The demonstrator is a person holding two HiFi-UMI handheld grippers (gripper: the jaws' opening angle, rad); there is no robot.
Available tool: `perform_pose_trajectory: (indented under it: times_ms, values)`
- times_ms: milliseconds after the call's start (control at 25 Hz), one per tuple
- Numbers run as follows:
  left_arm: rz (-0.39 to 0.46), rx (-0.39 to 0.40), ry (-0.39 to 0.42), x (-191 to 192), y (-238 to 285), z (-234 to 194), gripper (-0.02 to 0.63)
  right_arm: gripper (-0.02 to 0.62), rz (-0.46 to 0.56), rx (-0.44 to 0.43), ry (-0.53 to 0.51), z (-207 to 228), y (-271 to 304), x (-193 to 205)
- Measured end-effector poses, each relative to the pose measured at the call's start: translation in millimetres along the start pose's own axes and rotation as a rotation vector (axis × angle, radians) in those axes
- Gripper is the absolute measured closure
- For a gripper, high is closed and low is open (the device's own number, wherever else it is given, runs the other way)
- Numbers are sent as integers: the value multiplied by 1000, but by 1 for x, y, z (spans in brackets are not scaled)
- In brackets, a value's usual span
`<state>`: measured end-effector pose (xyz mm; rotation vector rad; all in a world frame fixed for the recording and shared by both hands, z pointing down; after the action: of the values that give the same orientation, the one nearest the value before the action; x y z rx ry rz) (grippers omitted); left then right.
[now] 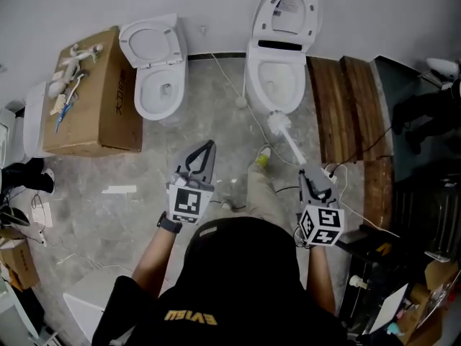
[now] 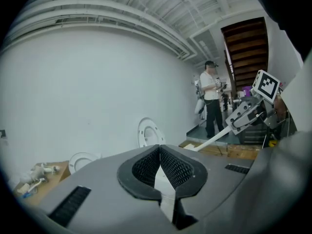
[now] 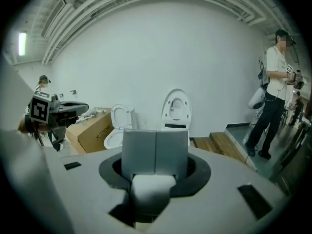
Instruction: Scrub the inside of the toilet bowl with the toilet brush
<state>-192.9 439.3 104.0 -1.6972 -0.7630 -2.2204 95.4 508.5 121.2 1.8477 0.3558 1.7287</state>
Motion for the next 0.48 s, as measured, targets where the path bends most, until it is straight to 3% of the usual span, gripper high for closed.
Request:
perform_pose_trajectory:
  times_ms: [280, 480]
  values:
    - [-18, 14, 5, -15, 141, -27, 588, 436, -64, -5, -22, 79, 109, -42]
    - [-82, 25, -21, -25, 245, -47, 588, 436, -151, -18, -41, 147, 181, -76]
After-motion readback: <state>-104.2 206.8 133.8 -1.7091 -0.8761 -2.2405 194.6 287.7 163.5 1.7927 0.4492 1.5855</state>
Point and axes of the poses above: the fingertips, and each gripper's own axes: y forward along the fingers, z to its right, x out of its underside, the point moved 4 cm from there along -y, backward along the fingers, and after that the axes turned 2 degrees about -x, right-handed, at the moved point
